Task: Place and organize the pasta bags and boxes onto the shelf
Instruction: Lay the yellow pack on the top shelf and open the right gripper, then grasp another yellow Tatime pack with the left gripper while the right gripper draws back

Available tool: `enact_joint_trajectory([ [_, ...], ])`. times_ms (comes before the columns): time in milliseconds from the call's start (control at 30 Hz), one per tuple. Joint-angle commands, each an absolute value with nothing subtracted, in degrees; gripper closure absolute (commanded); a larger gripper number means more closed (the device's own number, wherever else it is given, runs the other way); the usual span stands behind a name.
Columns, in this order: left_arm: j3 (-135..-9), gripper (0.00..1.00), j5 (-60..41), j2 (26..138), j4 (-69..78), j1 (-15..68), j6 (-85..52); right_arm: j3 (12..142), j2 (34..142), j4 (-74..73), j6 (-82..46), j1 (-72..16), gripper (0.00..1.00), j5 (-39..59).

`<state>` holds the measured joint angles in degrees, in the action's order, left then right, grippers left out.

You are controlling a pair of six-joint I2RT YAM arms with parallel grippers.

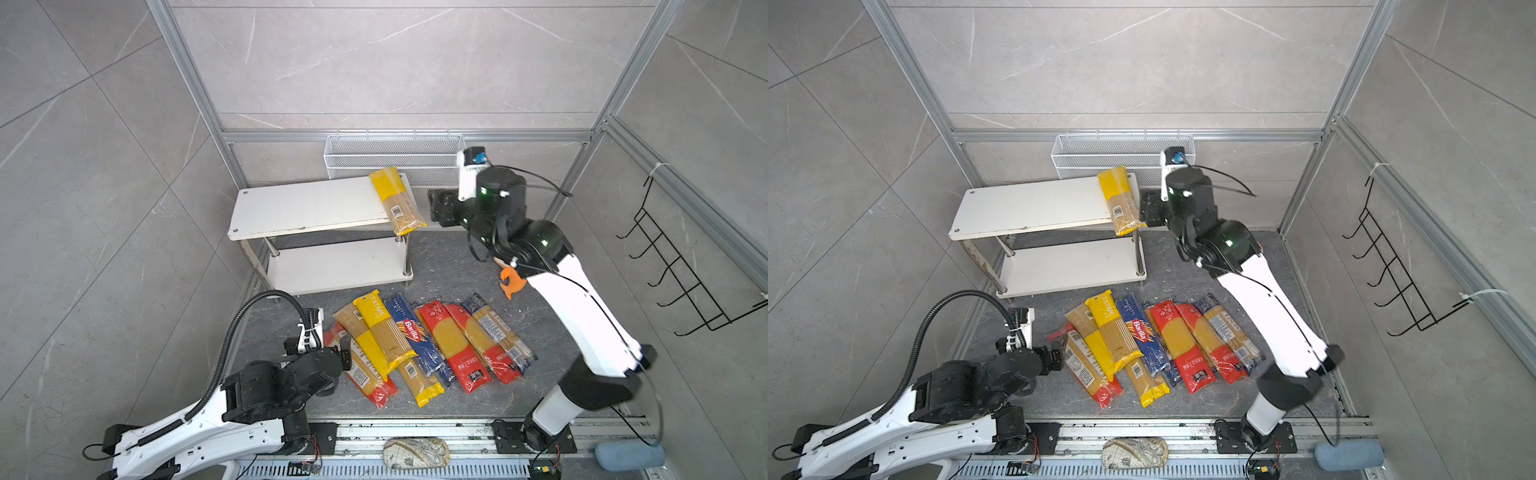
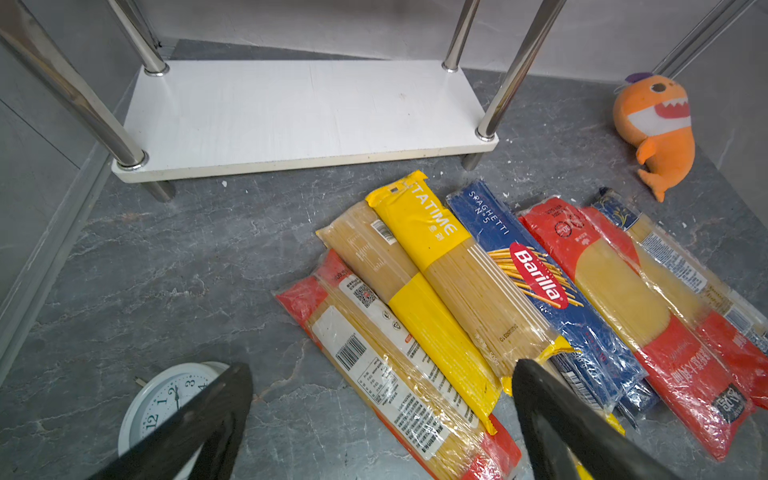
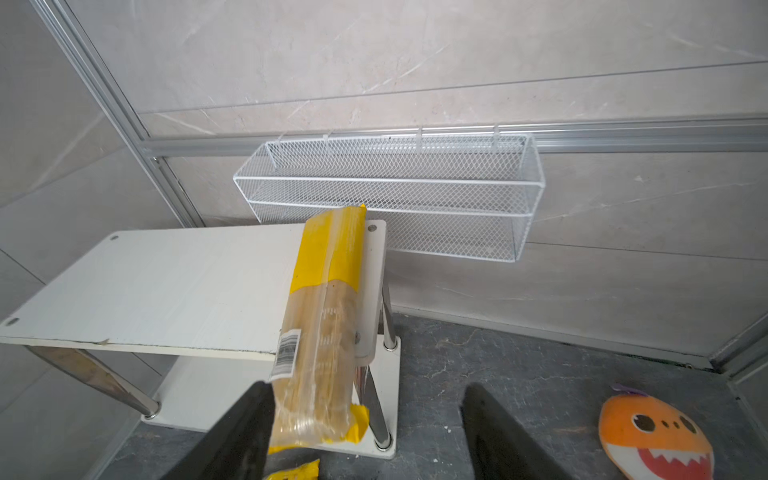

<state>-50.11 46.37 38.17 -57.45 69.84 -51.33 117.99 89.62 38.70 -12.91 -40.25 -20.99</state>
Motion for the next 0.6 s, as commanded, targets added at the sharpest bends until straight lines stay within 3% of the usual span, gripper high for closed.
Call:
enact_joint_trajectory([
  [0,-49.34,0.00,43.56,41.46,-53.09,69.96,-53.53,100.34,79.20,37.60,-17.65,-41.59,0.25,-19.09],
  [200,-46.79,0.00,40.08,47.23,-46.79,69.96,-55.35,73.68,64.18,38.88,-25.34,-45.47,0.21,-16.69],
  [367,-44.57,0.00,35.50,54.34,-38.63,69.96,-58.82,59.74,53.58,39.14,-30.66,-46.21,0.19,-15.46],
  [433,-44.55,0.00,34.70,58.23,-36.20,69.92,-60.66,56.19,50.17,39.19,-32.15,-46.13,0.04,-14.34],
  [567,-47.78,0.00,32.46,67.61,-33.63,69.15,-62.89,52.29,45.23,40.79,-33.48,-46.32,0.03,-13.69],
])
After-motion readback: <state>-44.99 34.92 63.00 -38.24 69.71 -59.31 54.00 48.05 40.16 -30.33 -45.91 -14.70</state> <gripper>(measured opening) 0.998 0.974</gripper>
